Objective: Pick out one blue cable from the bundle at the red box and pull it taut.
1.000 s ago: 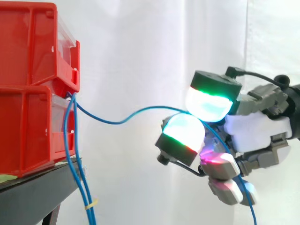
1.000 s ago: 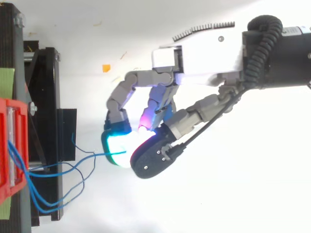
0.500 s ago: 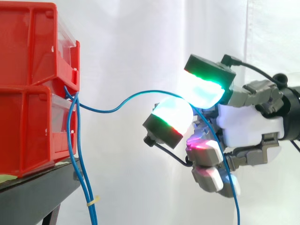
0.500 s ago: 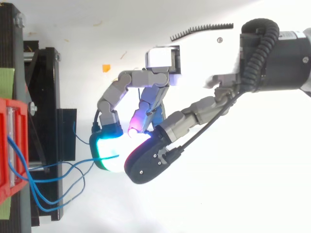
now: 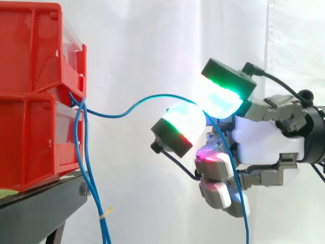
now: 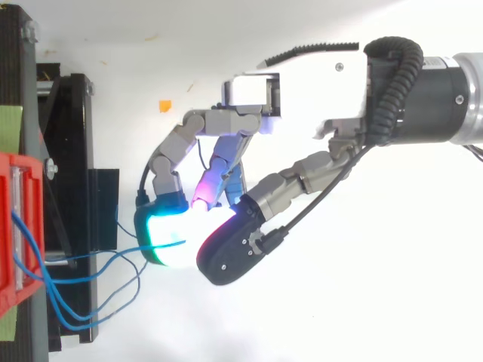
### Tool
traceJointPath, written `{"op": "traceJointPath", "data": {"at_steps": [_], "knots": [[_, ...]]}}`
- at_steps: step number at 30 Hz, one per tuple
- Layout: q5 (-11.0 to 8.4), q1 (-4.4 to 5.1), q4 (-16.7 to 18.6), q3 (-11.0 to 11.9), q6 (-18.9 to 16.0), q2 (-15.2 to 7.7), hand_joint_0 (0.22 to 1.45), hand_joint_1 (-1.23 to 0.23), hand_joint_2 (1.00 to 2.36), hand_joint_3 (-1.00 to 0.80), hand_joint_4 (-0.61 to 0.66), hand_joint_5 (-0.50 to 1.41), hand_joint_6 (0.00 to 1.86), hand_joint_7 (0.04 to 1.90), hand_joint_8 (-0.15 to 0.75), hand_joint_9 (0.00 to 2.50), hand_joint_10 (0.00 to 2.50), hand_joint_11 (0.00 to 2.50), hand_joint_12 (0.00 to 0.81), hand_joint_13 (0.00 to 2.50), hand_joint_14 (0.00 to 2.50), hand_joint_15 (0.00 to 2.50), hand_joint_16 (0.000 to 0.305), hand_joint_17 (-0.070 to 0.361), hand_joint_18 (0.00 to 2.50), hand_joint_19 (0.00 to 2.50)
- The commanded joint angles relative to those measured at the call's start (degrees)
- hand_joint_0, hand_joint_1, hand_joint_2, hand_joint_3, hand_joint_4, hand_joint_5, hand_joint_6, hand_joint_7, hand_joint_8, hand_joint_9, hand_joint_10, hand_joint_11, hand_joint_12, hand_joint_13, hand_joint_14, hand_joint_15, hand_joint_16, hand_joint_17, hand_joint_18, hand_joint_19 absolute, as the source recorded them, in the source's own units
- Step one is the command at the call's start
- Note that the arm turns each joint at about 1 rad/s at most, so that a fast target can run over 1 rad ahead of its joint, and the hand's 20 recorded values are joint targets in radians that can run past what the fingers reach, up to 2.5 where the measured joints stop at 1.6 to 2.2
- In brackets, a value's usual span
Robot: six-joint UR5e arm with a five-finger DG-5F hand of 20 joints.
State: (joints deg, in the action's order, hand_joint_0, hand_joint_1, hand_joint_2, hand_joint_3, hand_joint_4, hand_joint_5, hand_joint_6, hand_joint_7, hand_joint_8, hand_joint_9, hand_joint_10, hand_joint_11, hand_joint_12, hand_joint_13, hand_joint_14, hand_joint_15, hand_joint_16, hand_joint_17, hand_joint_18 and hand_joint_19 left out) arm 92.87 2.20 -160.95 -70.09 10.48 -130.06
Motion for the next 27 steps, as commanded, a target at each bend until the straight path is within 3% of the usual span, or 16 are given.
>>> {"op": "traceJointPath", "data": {"at_steps": [1, 10, 27], "knots": [[0.03, 0.0, 0.6, -0.9, 0.1, 0.0, 0.76, -0.76, 1.01, -0.4, -0.22, -0.16, 0.98, 0.99, 0.254, 1.1, 0.03, 0.92, 0.25, 1.02, 0.03, 0.66, 0.027, 0.06, 1.09, 0.63], [-0.06, 0.0, 0.6, -0.9, 0.1, 0.1, 0.75, -0.76, 1.01, -0.39, -0.21, -0.16, 0.98, 0.98, 0.254, 1.1, 0.04, 0.91, 0.297, 0.99, 0.03, 0.66, 0.042, 0.095, 1.02, 0.76], [-0.06, 0.0, 0.6, -0.9, 0.1, 0.1, 0.75, -0.76, 1.01, -0.39, -0.21, -0.16, 0.98, 0.98, 0.261, 1.13, 0.03, 0.92, 0.317, 1.0, 0.02, 0.65, 0.046, 0.103, 1.02, 0.75]]}}
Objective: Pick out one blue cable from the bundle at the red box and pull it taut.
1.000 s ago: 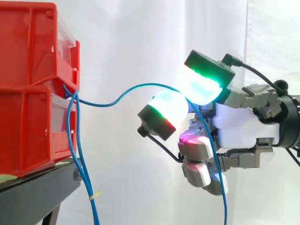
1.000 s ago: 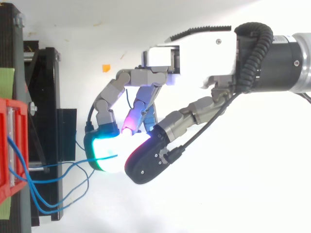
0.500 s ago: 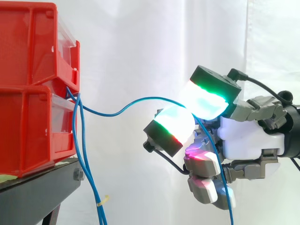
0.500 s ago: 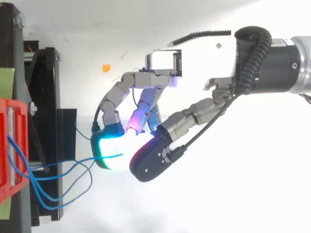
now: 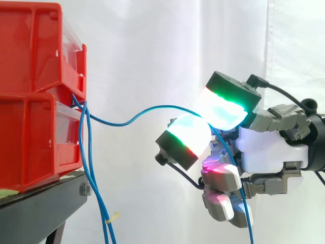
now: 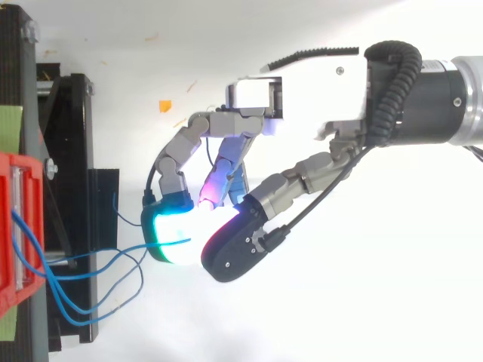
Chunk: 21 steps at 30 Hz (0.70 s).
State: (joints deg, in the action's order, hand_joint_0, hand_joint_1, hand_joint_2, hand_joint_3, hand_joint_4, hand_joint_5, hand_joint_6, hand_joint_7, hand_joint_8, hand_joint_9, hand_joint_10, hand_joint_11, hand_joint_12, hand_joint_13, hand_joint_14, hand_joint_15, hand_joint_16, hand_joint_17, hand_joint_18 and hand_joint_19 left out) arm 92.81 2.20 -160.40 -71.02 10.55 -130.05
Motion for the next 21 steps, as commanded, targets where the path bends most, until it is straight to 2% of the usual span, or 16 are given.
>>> {"op": "traceJointPath", "data": {"at_steps": [1, 21], "knots": [[0.0, 0.0, 0.0, -0.1, 0.0, 0.0, 0.75, -0.76, 1.01, -0.39, -0.21, -0.16, 0.98, 0.98, 0.264, 1.13, 0.04, 0.91, 0.32, 1.0, 0.02, 0.65, 0.046, 0.103, 1.02, 0.75], [0.0, 0.0, 0.0, 0.0, 0.0, 0.1, 0.75, -0.77, 1.01, -0.38, -0.22, -0.16, 0.97, 0.97, 0.258, 1.17, 0.04, 0.92, 0.309, 1.01, 0.02, 0.64, 0.048, 0.107, 0.96, 0.68]]}}
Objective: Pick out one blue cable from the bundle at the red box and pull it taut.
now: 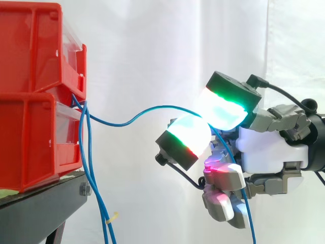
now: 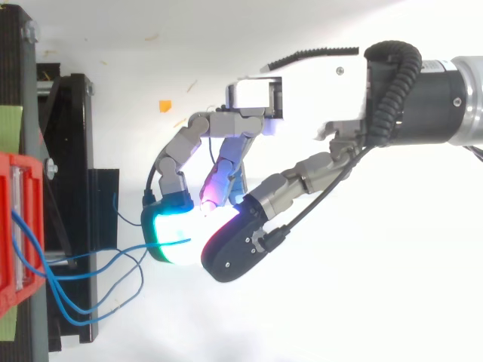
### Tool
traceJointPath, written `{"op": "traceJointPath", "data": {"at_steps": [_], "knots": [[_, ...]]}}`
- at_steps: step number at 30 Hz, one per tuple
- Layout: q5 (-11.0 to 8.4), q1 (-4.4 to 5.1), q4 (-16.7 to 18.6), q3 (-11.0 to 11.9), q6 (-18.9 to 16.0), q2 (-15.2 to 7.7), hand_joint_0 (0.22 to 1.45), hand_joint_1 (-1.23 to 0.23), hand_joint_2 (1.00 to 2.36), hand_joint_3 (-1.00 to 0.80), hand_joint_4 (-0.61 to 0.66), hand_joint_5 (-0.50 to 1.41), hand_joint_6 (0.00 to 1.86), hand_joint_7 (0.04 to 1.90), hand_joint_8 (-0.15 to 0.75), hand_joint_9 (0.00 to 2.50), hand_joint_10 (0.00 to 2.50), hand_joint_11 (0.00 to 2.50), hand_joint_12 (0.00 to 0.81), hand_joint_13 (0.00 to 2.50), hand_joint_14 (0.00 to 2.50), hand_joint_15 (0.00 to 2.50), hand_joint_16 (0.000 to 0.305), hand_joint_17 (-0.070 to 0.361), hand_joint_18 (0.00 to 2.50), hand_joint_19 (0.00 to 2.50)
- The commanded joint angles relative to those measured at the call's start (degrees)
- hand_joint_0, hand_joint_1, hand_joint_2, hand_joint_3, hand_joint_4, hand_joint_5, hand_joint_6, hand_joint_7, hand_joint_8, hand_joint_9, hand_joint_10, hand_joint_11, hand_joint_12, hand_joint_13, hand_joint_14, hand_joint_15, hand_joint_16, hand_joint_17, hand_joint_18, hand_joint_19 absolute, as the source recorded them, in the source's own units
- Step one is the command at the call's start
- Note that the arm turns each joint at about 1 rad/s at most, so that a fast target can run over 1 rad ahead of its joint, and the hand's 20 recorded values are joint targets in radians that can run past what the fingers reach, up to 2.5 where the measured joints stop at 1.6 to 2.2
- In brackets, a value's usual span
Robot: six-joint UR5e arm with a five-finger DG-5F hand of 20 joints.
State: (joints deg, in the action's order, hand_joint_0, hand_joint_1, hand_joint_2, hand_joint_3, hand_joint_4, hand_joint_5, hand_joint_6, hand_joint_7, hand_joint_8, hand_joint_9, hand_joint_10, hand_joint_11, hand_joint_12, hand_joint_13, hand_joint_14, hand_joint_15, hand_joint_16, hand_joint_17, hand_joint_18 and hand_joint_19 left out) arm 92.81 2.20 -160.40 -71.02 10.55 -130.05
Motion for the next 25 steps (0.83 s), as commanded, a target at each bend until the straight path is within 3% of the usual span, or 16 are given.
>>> {"op": "traceJointPath", "data": {"at_steps": [1, 25], "knots": [[0.0, 0.0, 0.0, 0.0, 0.0, 0.0, 0.75, -0.77, 1.01, -0.39, -0.22, -0.16, 0.97, 0.98, 0.256, 1.16, 0.04, 0.92, 0.313, 1.0, 0.03, 0.63, 0.048, 0.109, 0.96, 0.67], [0.0, 0.0, 0.0, 0.0, 0.0, 0.0, 0.75, -0.78, 1.01, -0.38, -0.23, -0.16, 0.97, 0.99, 0.25, 1.17, 0.04, 0.91, 0.31, 1.02, 0.03, 0.65, 0.048, 0.107, 0.94, 0.68]]}}
